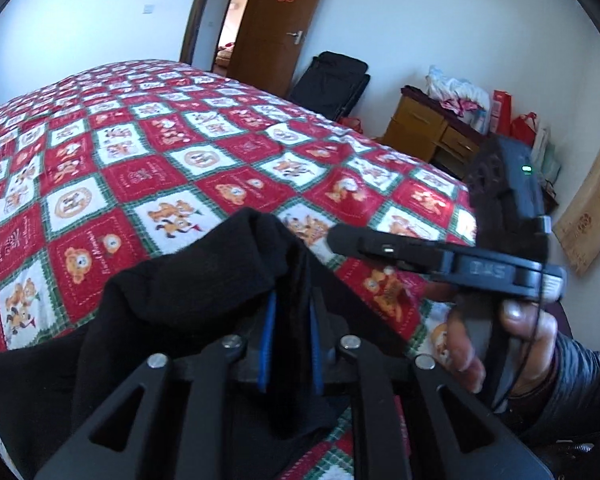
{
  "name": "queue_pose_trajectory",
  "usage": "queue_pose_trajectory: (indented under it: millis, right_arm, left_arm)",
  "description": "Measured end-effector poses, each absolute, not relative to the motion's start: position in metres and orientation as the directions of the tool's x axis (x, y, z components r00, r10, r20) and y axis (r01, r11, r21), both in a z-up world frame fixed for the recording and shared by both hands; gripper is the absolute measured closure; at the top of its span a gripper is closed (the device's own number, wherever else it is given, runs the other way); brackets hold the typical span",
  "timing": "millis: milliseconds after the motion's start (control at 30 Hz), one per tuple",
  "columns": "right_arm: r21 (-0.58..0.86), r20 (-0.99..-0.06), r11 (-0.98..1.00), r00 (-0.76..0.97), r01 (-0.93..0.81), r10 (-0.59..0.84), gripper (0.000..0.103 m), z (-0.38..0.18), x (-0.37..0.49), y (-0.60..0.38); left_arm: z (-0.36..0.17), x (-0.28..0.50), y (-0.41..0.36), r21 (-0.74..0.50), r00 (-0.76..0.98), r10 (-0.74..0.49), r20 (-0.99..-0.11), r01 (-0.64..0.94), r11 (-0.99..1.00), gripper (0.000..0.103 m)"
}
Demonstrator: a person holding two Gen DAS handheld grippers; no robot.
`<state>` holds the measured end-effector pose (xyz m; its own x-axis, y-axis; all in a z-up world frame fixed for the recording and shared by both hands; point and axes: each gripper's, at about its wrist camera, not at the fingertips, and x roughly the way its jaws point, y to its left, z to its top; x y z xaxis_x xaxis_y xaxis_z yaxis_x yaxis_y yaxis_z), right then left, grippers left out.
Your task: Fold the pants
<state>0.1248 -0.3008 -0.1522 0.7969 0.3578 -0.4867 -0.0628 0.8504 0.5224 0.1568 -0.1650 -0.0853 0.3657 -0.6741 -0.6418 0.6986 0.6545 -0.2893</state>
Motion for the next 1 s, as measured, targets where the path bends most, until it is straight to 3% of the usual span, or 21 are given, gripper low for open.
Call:
queue_pose_trajectory:
  millis: [67,133,200,433,567,633,700,733,767,933,1000]
  right_arm:
    - [0.524,-0.485,0.849,0.798,-0.061,0.357,0.035,-0.153,0.124,-0.303]
    - [0.527,-0.482,0.848,0.8,-0.06,0.357,0.036,-0.153,0.123,-0.305]
    - [0.534,-0.483,0.843,0.794,-0.068,0.369,0.036,-0.151,0.123,-0.305]
    - [0.505,-0.457,0.837,0.757,-0.211,0.467,0.036,-0.125,0.108,-0.262]
    - [0.377,-0.602,0.914,0.711,-0.149,0.365,0.036,-0.135,0.115,-0.229]
    - [0.35,-0.653,0.931,0.687,-0.102,0.321,0.036,-0.149,0.12,-0.229]
    - [0.4,-0.678,0.91,0.633,-0.11,0.375,0.046,-0.163,0.123,-0.231]
    - [0.429,-0.679,0.894,0.606,-0.131,0.414,0.074,-0.167,0.122,-0.229]
    - [0.425,-0.679,0.893,0.601,-0.145,0.421,0.083,-0.168,0.119,-0.226]
    - [0.395,-0.587,0.89,0.684,-0.227,0.434,0.087,-0.14,0.095,-0.229]
    - [0.403,-0.59,0.891,0.686,-0.207,0.426,0.087,-0.138,0.092,-0.239]
  left_arm:
    - [-0.078,0.151,-0.159,-0.292,0.38,-0.686,-0.621,0.7,0.652,0.074]
    - [-0.068,0.143,-0.152,-0.286,0.411,-0.697,-0.588,0.7,0.655,0.046]
    - [-0.059,0.135,-0.139,-0.261,0.461,-0.69,-0.558,0.692,0.673,0.035]
    - [-0.075,0.133,-0.069,-0.187,0.612,-0.541,-0.577,0.545,0.817,0.025]
    - [-0.102,0.147,-0.032,-0.217,0.647,-0.453,-0.614,0.413,0.885,0.023]
    - [-0.112,0.152,-0.023,-0.224,0.658,-0.424,-0.622,0.369,0.902,0.015]
    - [-0.118,0.157,-0.017,-0.229,0.671,-0.4,-0.624,0.332,0.915,0.005]
    - [-0.12,0.158,-0.016,-0.229,0.678,-0.391,-0.623,0.32,0.919,0.002]
    - [-0.122,0.161,-0.016,-0.228,0.68,-0.383,-0.625,0.31,0.923,0.002]
    - [-0.131,0.17,-0.019,-0.214,0.671,-0.361,-0.648,0.295,0.931,0.0]
    - [-0.135,0.173,-0.02,-0.198,0.665,-0.341,-0.665,0.283,0.938,0.0]
